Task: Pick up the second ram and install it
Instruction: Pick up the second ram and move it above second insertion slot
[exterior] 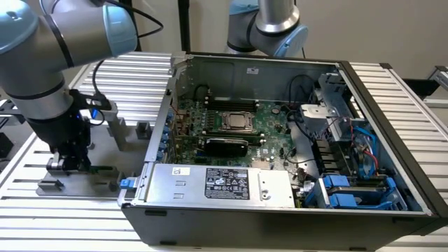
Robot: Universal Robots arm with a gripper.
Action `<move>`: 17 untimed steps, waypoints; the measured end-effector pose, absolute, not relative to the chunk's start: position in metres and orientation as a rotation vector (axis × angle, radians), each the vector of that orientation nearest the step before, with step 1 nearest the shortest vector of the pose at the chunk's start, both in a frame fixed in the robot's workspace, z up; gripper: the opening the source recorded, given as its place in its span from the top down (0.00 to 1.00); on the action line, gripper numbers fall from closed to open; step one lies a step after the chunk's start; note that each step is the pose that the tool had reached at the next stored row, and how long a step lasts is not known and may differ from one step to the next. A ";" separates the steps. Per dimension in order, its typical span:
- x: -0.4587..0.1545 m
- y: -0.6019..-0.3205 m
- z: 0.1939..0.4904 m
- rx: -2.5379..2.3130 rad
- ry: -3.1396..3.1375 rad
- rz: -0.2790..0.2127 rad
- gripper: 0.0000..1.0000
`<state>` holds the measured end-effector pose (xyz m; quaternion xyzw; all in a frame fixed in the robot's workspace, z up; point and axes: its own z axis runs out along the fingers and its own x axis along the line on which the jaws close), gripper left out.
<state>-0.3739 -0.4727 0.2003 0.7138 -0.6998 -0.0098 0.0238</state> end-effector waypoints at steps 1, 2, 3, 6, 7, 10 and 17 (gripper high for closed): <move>-0.374 -0.473 0.200 2.209 -2.166 -0.030 0.00; -0.374 -0.473 0.200 2.209 -2.165 -0.029 0.00; -0.374 -0.473 0.199 2.208 -2.165 -0.027 0.00; -0.374 -0.473 0.198 2.206 -2.163 -0.024 0.00; -0.374 -0.473 0.198 2.206 -2.163 -0.023 0.00; -0.374 -0.473 0.197 2.205 -2.162 -0.022 1.00; -0.374 -0.474 0.196 2.204 -2.164 -0.021 1.00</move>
